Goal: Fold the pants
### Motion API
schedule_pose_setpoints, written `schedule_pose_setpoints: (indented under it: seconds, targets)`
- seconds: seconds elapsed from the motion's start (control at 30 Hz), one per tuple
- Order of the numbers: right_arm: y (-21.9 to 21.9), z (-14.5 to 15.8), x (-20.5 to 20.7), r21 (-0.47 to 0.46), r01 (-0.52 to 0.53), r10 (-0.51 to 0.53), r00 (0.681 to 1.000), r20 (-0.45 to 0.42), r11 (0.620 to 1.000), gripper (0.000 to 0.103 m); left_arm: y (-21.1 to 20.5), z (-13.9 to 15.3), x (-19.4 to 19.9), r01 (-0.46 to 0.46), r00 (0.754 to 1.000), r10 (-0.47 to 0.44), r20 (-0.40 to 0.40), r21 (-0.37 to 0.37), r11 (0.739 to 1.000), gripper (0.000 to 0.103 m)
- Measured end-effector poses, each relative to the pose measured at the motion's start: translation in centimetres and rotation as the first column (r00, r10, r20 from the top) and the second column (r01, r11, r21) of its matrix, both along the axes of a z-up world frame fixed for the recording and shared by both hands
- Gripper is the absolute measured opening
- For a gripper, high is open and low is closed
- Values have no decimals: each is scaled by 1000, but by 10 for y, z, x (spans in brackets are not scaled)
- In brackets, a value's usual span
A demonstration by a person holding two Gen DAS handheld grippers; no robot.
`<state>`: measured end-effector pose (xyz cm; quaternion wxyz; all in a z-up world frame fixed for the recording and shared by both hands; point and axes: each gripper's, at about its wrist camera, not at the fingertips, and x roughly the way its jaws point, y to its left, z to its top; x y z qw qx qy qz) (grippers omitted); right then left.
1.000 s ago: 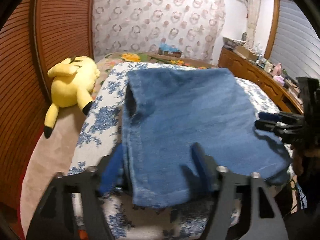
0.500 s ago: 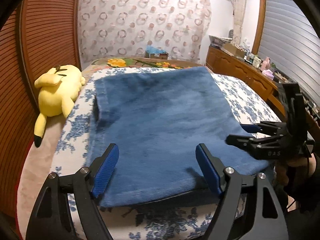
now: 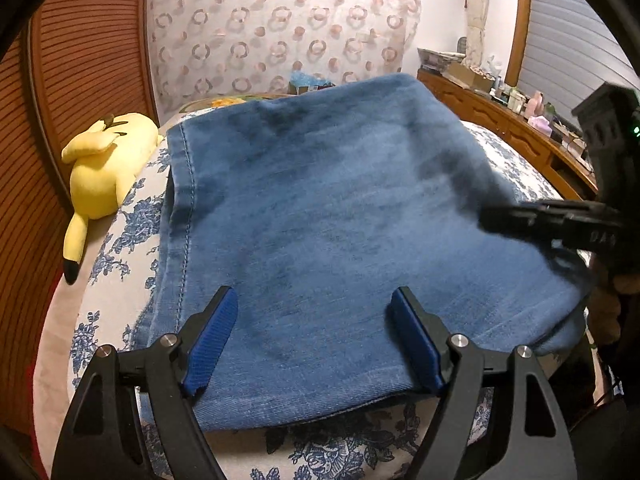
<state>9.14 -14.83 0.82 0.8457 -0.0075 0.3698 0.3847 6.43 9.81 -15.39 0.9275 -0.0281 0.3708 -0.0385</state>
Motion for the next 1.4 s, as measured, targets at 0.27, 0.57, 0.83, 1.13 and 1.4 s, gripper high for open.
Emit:
schedule_pose_setpoints:
  seconds: [0.27,0.57,0.83,1.13,1.4]
  targets:
    - [22,47,-8,52,-88,83,991,103,995,16,29,39,-20,-67,994,68,81,-8,998,80]
    - [95,62,-17,30,-246,237,955,177,969,16,76,68,-48,-171,973,170,156,-6,985,80]
    - [169,34,2,-34,-352,353,927,124,935,15,103,74,-68,-249,954,247,172,-7,968,80]
    - [211,-8,35,-71,-393,392,920,-19,917,30,123,71,-73,-293,941,292,168,-19,956,80]
    - [139,58,49,27,-283,275,948,161,959,60,112,81,-65,-267,946,267,183,-25,963,80]
